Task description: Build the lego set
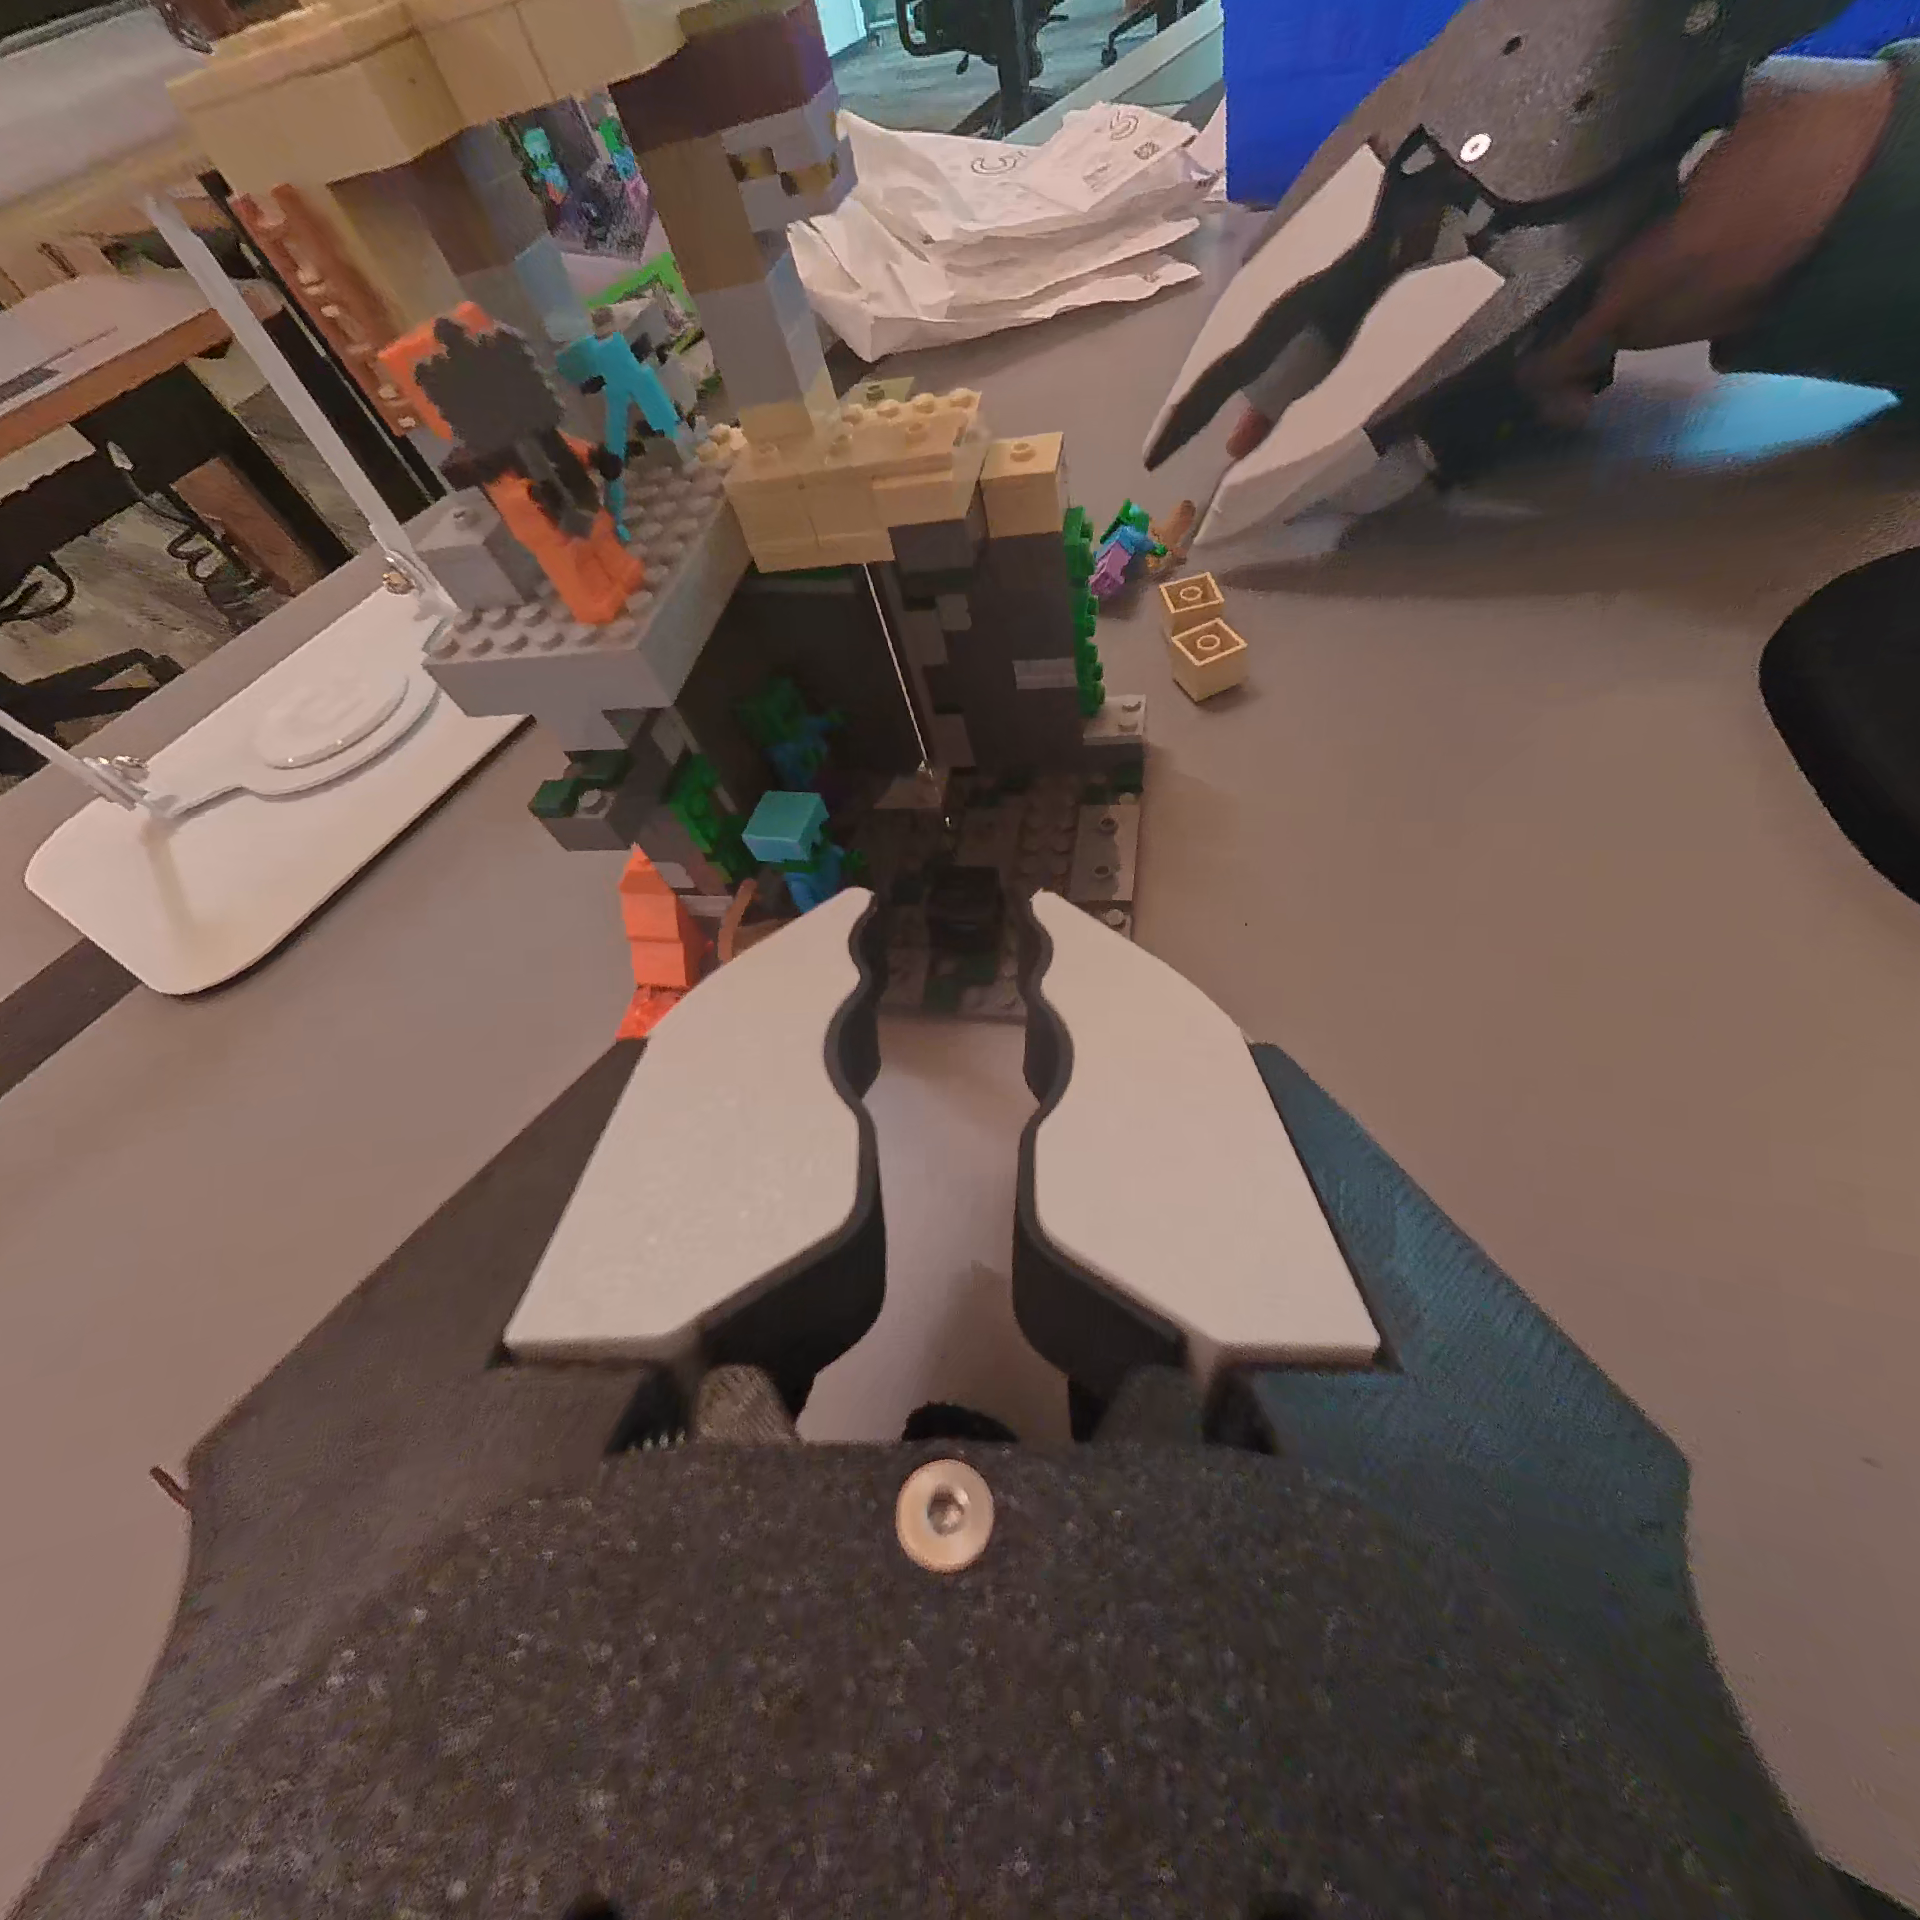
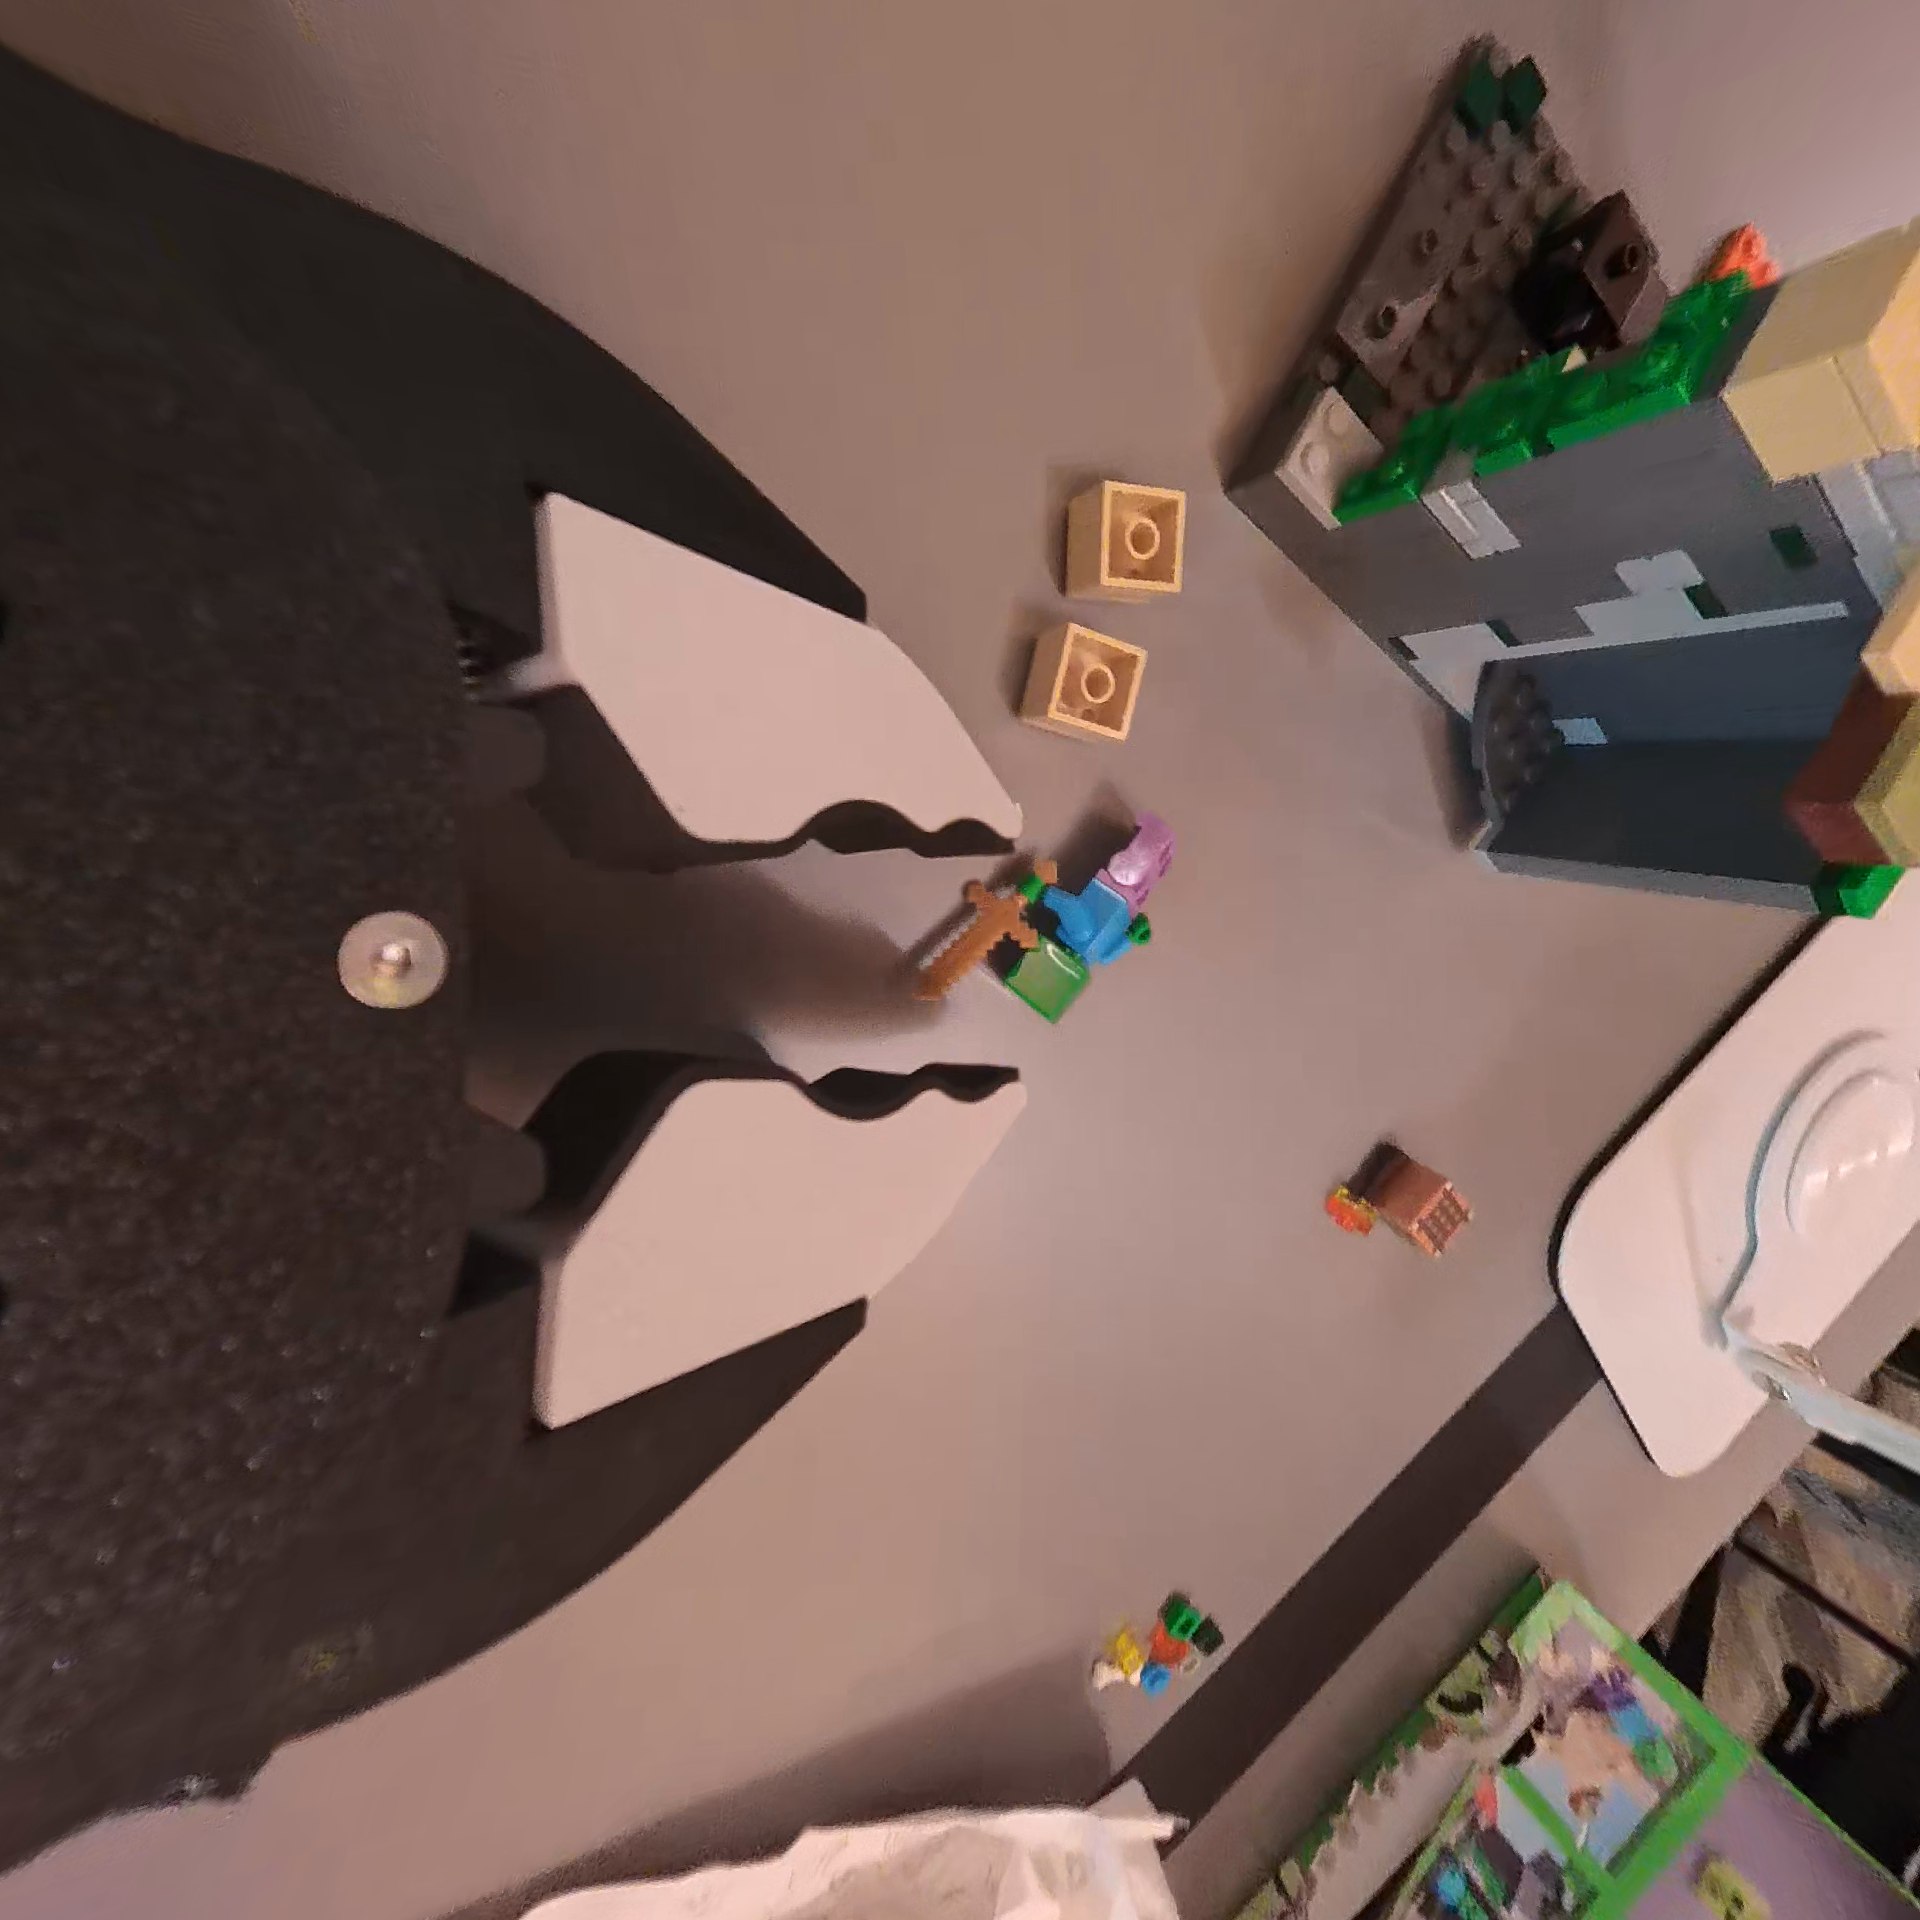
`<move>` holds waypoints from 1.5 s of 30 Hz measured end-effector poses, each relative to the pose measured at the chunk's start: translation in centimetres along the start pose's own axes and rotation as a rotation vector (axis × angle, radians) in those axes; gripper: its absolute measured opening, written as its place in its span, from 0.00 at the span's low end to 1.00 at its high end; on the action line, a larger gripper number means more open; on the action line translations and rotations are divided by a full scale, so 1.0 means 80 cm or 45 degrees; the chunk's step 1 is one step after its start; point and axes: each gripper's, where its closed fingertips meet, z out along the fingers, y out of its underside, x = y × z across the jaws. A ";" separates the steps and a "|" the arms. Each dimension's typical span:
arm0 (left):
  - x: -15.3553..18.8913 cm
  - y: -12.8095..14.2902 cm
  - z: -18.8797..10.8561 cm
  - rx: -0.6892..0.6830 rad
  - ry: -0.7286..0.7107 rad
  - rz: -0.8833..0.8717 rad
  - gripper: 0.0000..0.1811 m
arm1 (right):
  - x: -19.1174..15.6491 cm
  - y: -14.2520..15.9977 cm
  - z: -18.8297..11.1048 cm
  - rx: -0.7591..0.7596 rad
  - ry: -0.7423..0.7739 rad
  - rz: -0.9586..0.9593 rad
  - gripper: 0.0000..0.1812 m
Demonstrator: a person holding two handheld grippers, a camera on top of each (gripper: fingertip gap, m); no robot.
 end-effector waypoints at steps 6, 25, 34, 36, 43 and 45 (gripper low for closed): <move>0.002 0.004 0.004 -0.010 0.022 -0.013 0.12 | -0.005 -0.010 0.024 -0.027 -0.094 -0.108 0.12; 0.080 -0.037 0.004 0.120 0.032 0.501 0.16 | -0.156 -0.094 -0.040 -0.055 -0.483 0.100 0.10; 0.107 -0.032 0.004 0.117 0.065 0.649 0.05 | -0.204 -0.092 -0.035 -0.113 -0.666 0.073 0.10; 0.108 -0.032 0.003 0.123 0.093 0.617 0.04 | -0.206 -0.094 -0.035 -0.094 -0.679 0.068 0.10; 0.101 -0.047 -0.009 0.217 0.161 0.449 0.04 | -0.201 -0.114 -0.051 0.089 -0.732 0.051 0.14; 0.094 -0.052 -0.012 0.251 0.177 0.363 0.04 | -0.196 -0.116 -0.058 0.140 -0.720 -0.005 0.17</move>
